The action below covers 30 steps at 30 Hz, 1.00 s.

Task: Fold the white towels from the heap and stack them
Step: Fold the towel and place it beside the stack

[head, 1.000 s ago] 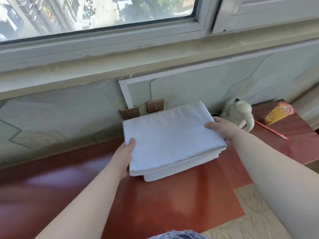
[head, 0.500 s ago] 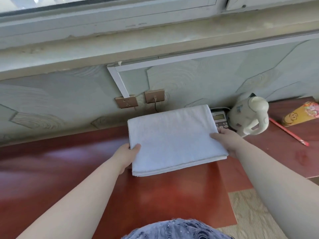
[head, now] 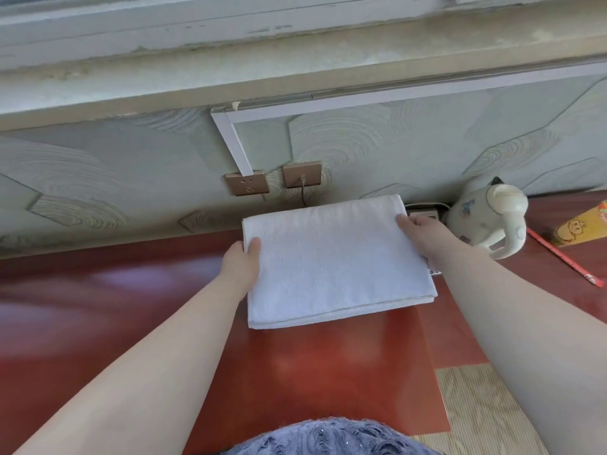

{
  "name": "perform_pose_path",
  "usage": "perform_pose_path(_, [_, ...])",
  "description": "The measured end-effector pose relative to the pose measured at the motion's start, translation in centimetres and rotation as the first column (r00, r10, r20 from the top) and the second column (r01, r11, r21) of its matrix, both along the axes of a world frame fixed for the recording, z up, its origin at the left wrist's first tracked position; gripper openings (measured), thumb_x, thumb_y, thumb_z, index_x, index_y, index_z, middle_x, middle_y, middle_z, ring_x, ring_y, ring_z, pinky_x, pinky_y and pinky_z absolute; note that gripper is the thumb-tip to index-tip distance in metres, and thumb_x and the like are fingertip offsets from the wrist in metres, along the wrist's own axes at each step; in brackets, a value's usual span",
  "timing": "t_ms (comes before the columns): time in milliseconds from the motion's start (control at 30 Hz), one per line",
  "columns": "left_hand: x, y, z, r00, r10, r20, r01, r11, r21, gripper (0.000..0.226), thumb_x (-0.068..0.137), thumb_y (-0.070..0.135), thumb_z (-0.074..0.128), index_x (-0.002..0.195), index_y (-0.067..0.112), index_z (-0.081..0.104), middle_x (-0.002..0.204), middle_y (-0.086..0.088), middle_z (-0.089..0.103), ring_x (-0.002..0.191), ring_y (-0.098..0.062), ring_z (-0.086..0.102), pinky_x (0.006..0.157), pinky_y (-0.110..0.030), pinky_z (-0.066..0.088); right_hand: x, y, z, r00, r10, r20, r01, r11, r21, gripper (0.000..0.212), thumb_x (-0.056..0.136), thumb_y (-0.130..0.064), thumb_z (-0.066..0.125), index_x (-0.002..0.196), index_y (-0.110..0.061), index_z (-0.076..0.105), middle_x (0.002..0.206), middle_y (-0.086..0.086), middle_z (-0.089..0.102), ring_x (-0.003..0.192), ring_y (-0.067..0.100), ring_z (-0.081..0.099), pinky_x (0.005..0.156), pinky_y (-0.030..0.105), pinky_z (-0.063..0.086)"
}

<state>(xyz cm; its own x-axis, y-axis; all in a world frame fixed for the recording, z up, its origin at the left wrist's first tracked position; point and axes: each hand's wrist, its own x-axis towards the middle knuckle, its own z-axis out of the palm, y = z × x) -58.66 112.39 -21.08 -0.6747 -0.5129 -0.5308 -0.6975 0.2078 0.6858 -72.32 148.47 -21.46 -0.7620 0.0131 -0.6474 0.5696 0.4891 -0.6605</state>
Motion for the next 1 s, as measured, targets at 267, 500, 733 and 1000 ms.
perform_pose_path(267, [0.7,0.0,-0.7,0.998,-0.019,0.053,0.019,1.000,-0.008,0.041,0.106,0.048,0.051,0.114,0.008,0.058,0.108,-0.005,0.064,0.099,-0.025,0.062,0.083,-0.037,0.047,3.2,0.5,1.2,0.954,0.290,-0.075,-0.258,0.922,0.290,0.048,0.098,-0.066,0.049,0.117,-0.023,0.057,0.106,-0.001,0.067,0.091,0.021,0.060,0.078,0.036,0.044])
perform_pose_path(500, [1.0,3.4,0.6,0.996,-0.074,0.041,0.084,0.910,-0.407,0.080,0.103,0.053,0.049,0.163,0.012,0.014,0.161,-0.018,0.030,0.146,-0.037,0.033,0.118,-0.047,0.030,6.3,-0.5,0.5,0.863,0.355,-0.358,-0.085,0.802,0.592,0.066,0.100,-0.060,0.042,0.148,-0.014,0.043,0.139,0.016,0.054,0.127,0.038,0.051,0.103,0.051,0.043])
perform_pose_path(733, [1.9,5.5,-1.4,0.655,-0.675,0.340,0.706,0.385,-0.595,0.093,0.095,0.077,0.022,0.165,0.027,-0.012,0.170,0.000,-0.030,0.155,-0.024,-0.030,0.127,-0.046,-0.015,7.5,-1.1,-0.4,0.507,0.851,-0.135,-0.497,0.417,0.761,0.102,0.086,-0.086,-0.003,0.166,-0.022,-0.003,0.172,-0.002,-0.014,0.157,0.017,-0.021,0.128,0.045,-0.005])
perform_pose_path(1000, [-0.9,3.4,-2.6,0.723,-0.606,0.333,0.643,0.413,-0.645,0.096,0.095,0.078,0.022,0.166,0.021,-0.007,0.173,-0.001,-0.019,0.158,-0.023,-0.021,0.129,-0.043,-0.010,2.7,-4.9,-0.5,0.500,0.847,-0.180,-0.449,0.431,0.783,0.095,0.093,-0.078,0.009,0.165,-0.016,0.000,0.173,0.002,-0.007,0.158,0.022,-0.013,0.128,0.046,-0.005])
